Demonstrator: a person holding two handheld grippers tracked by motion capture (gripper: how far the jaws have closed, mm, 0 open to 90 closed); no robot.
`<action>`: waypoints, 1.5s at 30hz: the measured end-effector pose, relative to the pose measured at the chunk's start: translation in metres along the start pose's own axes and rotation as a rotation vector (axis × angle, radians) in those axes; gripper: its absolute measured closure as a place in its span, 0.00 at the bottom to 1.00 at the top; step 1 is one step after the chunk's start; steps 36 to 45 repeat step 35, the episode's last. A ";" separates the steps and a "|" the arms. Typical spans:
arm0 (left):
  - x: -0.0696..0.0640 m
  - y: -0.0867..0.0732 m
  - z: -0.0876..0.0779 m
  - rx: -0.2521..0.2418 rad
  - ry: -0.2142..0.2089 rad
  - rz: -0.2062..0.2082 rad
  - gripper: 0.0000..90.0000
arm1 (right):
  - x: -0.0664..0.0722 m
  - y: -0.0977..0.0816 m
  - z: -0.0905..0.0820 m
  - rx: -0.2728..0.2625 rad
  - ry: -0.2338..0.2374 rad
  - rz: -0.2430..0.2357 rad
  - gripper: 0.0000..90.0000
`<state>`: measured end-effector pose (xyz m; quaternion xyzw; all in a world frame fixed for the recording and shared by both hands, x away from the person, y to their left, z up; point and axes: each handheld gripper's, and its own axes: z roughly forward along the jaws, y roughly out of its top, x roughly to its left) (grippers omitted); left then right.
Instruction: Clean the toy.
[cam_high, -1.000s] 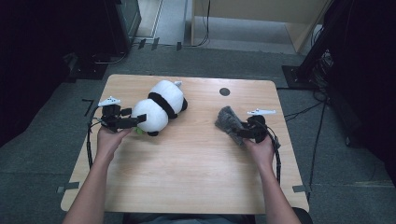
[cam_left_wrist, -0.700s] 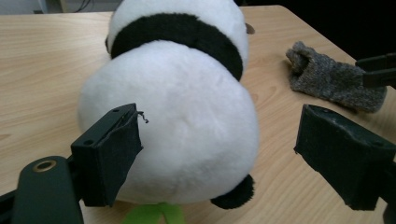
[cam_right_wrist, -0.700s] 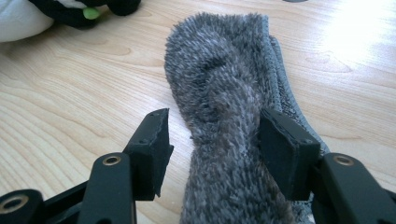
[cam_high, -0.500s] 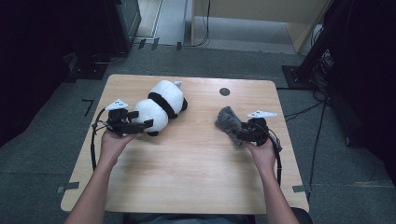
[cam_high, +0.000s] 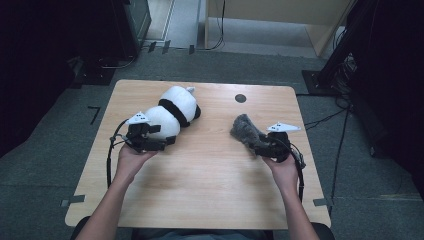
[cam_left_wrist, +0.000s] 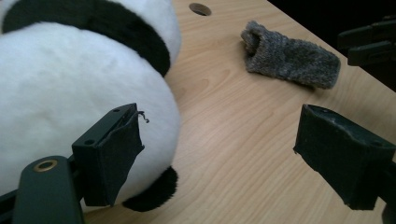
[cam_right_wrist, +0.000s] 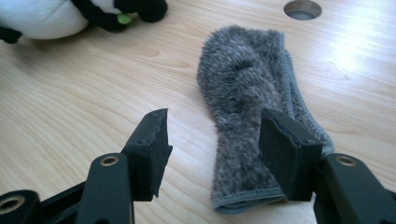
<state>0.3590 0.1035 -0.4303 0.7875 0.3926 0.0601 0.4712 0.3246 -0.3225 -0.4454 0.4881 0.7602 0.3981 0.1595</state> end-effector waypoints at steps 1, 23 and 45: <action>-0.001 -0.001 0.001 0.009 -0.005 -0.006 0.16 | 0.002 0.000 -0.001 -0.002 0.005 -0.003 0.48; -0.026 -0.013 0.023 0.038 -0.065 0.018 0.16 | 0.040 -0.005 0.019 0.042 0.135 -0.095 0.49; -0.029 -0.016 0.030 0.057 -0.076 0.030 0.16 | 0.041 -0.005 0.023 0.042 0.157 -0.102 0.49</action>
